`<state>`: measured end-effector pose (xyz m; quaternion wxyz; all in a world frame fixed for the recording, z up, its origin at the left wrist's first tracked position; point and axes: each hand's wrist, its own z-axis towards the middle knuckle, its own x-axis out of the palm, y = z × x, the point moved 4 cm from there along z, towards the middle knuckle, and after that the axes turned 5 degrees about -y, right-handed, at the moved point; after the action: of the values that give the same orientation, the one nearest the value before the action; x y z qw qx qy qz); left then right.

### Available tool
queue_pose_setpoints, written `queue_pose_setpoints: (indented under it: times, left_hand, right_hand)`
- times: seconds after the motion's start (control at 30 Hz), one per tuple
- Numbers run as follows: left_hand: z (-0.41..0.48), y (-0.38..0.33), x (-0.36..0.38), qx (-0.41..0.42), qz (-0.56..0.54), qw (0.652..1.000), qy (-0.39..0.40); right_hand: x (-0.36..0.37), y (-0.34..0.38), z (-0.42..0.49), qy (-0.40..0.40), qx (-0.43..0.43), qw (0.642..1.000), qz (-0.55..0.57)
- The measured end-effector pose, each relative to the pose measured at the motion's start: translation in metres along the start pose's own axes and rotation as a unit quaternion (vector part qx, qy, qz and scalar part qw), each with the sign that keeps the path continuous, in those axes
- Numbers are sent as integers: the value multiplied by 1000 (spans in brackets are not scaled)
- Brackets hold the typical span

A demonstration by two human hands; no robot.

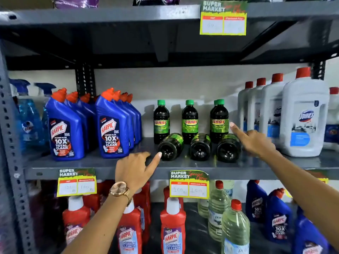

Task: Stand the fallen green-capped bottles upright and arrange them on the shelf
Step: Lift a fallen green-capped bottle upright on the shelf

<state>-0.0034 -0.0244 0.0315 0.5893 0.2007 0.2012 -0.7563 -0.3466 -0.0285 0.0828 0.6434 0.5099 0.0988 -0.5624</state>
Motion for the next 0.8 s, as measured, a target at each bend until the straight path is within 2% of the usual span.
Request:
queue_pose_setpoints:
  times: [0.07,0.13,0.27,0.37,0.43,0.5,0.67,0.73,0.8]
  left_hand:
    - [0,0,0,19,14,1000,-20]
    - [-1,-1,1,52,27,997,-41]
    - [-3,0,1,62,11,995,-81]
    - [-4,1,2,50,-1,995,-84]
    - [-4,0,3,50,0,995,-83]
    - [-4,0,2,50,5,995,-85]
    - [-5,1,3,50,-1,995,-88]
    - [-6,1,3,50,2,995,-89]
    - [-6,0,2,53,5,995,-89]
  right_hand:
    - [10,-2,8,94,57,994,21]
    - [24,-1,14,202,100,971,82]
    - [33,-1,29,221,106,966,86]
    - [35,-11,22,174,147,951,208]
    - [36,-24,20,116,162,936,290]
    - [33,-32,12,45,154,933,323]
    - [9,-20,-8,-145,64,940,302]
    - [3,-14,-14,-179,20,941,287]
    - [2,-10,-17,-181,-7,945,271]
